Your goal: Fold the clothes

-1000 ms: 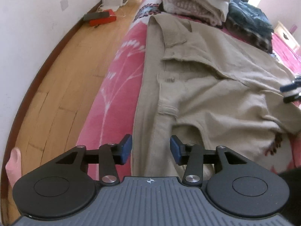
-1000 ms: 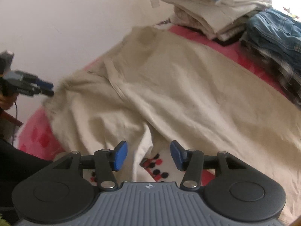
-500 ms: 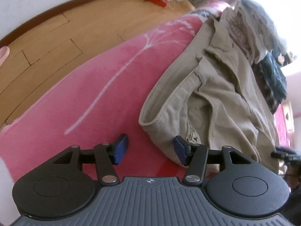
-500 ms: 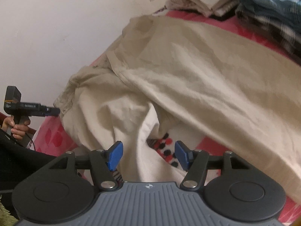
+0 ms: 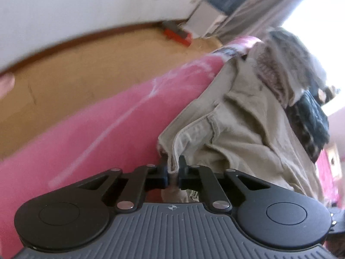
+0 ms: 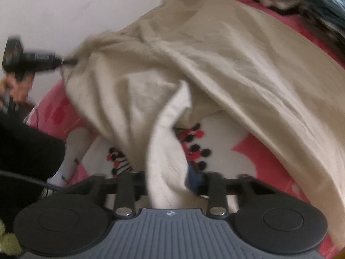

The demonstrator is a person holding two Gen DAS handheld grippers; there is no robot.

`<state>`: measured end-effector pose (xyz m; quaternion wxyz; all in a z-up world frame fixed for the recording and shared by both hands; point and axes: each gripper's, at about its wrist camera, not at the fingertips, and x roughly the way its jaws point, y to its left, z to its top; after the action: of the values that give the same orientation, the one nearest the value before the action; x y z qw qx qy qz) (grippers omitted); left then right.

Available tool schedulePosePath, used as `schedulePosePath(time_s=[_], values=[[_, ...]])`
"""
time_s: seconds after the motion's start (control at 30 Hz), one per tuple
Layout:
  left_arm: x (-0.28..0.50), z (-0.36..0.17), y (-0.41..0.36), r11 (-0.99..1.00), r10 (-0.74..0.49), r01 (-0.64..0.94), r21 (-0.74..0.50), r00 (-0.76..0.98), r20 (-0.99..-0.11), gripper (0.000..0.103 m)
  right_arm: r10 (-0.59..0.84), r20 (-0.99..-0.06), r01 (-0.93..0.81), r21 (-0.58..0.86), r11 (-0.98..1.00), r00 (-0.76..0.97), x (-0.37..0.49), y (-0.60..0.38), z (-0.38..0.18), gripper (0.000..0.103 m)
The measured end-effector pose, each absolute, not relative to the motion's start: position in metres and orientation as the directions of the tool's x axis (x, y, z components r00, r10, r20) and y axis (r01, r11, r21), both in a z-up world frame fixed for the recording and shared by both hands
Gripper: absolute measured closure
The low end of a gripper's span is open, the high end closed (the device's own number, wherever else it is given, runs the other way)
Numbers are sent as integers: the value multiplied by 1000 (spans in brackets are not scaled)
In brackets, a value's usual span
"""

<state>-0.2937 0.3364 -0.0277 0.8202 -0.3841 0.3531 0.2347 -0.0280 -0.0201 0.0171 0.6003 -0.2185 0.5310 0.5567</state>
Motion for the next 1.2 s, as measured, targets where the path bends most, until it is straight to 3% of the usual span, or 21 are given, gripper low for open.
schedulePosePath(time_s=[0.2, 0.33, 0.37, 0.43, 0.53, 0.57, 0.63, 0.77, 0.9, 1.07, 1.2], values=[[-295, 21, 367, 634, 137, -641, -433, 644, -752, 97, 430, -842, -899, 417, 137, -325, -50, 9, 32, 91], [-290, 24, 382, 688, 145, -630, -360, 606, -782, 96, 410, -839, -894, 435, 109, -358, -61, 27, 20, 87], [-289, 19, 385, 698, 139, -629, -342, 588, -797, 96, 387, -850, -894, 431, 121, -358, -59, 31, 13, 84], [-288, -11, 385, 694, 99, -645, -320, 525, -845, 95, 334, -872, -907, 410, 98, -359, -52, 32, 12, 69], [-294, -40, 382, 656, 67, -671, -345, 507, -859, 93, 287, -898, -941, 332, -58, -334, -32, 29, 50, 56], [-297, -42, 385, 637, 60, -678, -367, 518, -853, 92, 290, -900, -945, 310, -100, -326, -22, 30, 67, 45], [-302, -47, 389, 598, 50, -691, -407, 539, -841, 84, 335, -889, -949, 280, -143, -313, 2, 44, 97, 40], [-308, -54, 388, 575, 38, -700, -423, 539, -841, 78, 515, -827, -974, 206, -97, -227, 49, 100, 127, 30], [-311, -59, 384, 575, 33, -693, -436, 552, -833, 76, 629, -770, -984, 173, 45, -106, 88, 188, 97, 34], [-316, -59, 385, 589, 28, -674, -445, 568, -823, 76, 575, -818, -994, 35, 107, 33, 103, 275, 32, 44], [-319, -62, 387, 596, 19, -657, -461, 585, -811, 76, 530, -846, -991, 13, 129, 58, 110, 302, -1, 44]])
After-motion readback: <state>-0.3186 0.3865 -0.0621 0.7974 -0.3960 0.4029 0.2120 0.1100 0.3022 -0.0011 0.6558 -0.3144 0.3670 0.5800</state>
